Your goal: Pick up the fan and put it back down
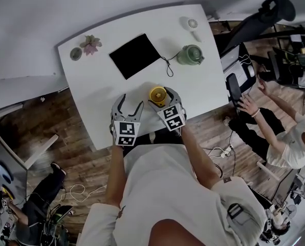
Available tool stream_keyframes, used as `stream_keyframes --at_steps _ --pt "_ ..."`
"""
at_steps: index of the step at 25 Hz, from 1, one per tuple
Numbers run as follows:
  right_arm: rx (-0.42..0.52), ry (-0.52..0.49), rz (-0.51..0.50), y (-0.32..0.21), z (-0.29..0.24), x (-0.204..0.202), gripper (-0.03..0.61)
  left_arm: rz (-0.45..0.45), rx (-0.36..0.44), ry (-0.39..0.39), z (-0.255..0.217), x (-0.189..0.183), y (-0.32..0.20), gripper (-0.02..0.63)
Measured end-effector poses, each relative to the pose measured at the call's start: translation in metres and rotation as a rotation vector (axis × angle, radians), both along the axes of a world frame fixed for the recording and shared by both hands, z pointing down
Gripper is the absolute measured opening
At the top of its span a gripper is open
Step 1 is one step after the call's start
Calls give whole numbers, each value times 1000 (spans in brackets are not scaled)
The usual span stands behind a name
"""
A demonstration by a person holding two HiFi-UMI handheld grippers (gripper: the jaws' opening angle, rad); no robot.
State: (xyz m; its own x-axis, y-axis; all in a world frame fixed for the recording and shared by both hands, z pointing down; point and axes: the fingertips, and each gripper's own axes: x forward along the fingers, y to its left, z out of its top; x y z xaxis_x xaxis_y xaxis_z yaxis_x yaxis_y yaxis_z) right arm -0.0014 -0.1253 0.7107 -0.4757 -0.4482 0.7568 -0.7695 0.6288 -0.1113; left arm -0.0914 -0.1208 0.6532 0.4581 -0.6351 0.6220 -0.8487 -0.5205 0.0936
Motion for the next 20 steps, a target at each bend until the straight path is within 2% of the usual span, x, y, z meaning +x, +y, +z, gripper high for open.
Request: stream_keyframes --at_steps 10,20 --pt "85 -34 2 -12 -36 7 388 -20 51 2 -18 9 -6 298" --pt "229 -90 2 -26 -100 16 388 -73 147 11 -61 13 -16 298"
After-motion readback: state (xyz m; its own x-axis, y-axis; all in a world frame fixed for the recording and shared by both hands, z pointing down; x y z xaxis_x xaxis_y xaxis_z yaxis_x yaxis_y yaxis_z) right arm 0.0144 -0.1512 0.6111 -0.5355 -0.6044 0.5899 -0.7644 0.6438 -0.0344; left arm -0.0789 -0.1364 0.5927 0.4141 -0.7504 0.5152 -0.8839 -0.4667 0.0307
